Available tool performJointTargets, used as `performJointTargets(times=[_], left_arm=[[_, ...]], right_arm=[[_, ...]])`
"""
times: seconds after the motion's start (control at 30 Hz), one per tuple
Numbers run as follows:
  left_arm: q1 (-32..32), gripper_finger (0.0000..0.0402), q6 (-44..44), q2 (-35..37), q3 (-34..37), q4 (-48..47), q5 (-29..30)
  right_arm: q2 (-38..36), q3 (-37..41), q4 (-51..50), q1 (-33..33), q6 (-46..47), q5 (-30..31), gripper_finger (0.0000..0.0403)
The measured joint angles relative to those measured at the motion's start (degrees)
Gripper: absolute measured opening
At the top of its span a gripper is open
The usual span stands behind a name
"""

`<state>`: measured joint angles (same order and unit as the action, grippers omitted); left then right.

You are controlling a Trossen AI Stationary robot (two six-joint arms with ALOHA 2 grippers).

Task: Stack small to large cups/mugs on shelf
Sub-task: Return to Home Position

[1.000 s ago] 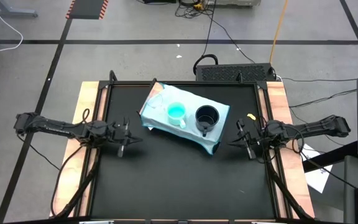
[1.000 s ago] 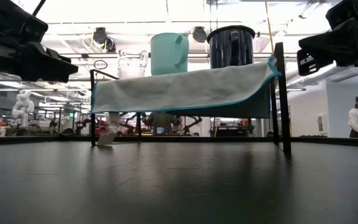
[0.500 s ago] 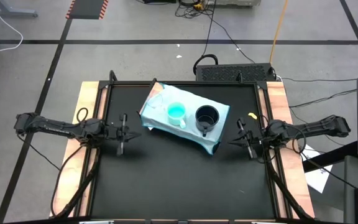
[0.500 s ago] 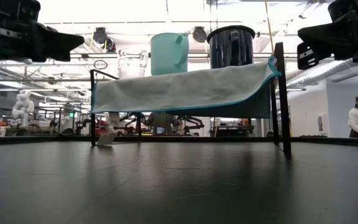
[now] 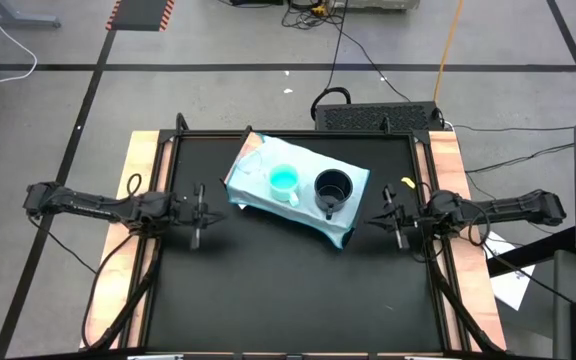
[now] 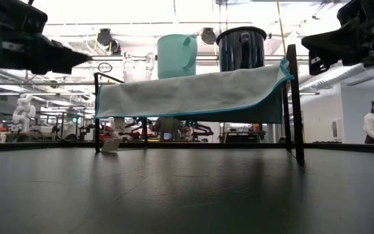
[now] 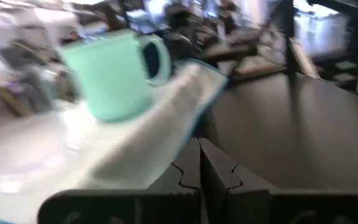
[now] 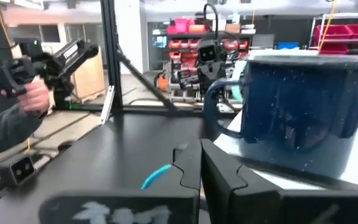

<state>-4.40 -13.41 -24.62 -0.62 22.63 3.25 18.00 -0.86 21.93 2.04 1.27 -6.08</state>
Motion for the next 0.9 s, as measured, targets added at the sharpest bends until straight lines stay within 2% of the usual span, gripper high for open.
performJointTargets(times=[0.1,0.23,0.37,0.67,0.9], left_arm=[[0.0,0.0000,0.5,0.0,0.0,-3.5,-4.7],[0.0,0.0000,1.7,0.0,0.0,-6.4,-8.1],[0.0,0.0004,3.7,-0.1,0.0,-7.4,-8.5],[0.0,0.0002,7.9,-0.1,0.0,-8.4,-8.4],[0.0,0.0024,9.4,-0.1,0.0,-8.4,-8.3]], right_arm=[[0.0,0.0,-1.6,0.0,-1.0,-2.3,0.0000],[0.0,0.0,-1.7,0.1,-0.4,-3.5,0.0000],[0.0,0.0,-2.6,0.1,-0.4,-5.9,0.0000],[0.0,0.0,-4.5,0.1,-1.0,-6.0,0.0000],[0.0,0.0,-5.3,0.1,-0.9,-6.0,0.0000]])
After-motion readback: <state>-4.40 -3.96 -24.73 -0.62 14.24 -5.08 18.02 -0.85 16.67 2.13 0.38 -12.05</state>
